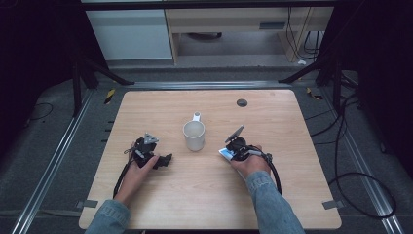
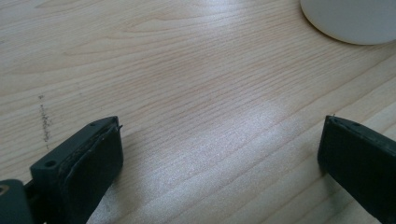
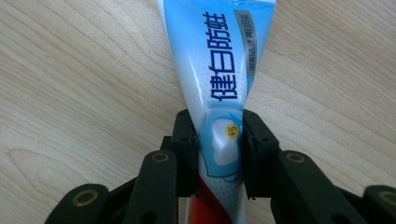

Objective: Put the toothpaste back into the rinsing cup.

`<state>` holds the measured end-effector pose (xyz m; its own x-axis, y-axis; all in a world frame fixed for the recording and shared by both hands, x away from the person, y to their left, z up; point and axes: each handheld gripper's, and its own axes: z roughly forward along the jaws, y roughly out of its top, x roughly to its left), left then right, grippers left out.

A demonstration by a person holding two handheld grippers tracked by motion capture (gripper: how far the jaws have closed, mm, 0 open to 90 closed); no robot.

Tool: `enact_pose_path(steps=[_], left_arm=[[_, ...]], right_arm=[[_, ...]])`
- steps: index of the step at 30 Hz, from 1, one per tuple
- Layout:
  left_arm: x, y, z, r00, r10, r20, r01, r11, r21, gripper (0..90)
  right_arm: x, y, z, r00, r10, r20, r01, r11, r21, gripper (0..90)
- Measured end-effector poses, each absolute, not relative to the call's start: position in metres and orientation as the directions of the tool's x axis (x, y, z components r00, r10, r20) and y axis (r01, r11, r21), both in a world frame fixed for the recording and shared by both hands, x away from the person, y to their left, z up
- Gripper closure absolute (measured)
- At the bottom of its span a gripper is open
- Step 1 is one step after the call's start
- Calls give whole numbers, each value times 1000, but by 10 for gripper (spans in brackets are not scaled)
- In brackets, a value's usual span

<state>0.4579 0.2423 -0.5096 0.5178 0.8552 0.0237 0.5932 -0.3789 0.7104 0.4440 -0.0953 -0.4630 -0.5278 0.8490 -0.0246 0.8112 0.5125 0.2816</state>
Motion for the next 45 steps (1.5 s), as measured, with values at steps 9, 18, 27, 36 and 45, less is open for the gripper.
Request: enact_pose_path(steps=[9,18,27,36,45], left_arm=[[458,242,-510,518,855,24,593,-379,710,0],[458,242,-510,518,855,24,593,-379,710,0],[458,242,-510,518,855,23,593,-379,710,0],[458,242,-510,518,855,24,593,-379,710,0],[461,240,-510,513,858,20,595,-372,712,0]], right_arm=[[444,-98,-461,-547,837,-29,790,528,312,720],[443,-110,-449,-536,844,12,775,486,403,726],[445,-118,-435,-519,854,34,777,455,436,730],[449,-121,-417,-510,859,38,762,431,484,733],[453,-122,-399,-502,864,34,740,409,535,734]])
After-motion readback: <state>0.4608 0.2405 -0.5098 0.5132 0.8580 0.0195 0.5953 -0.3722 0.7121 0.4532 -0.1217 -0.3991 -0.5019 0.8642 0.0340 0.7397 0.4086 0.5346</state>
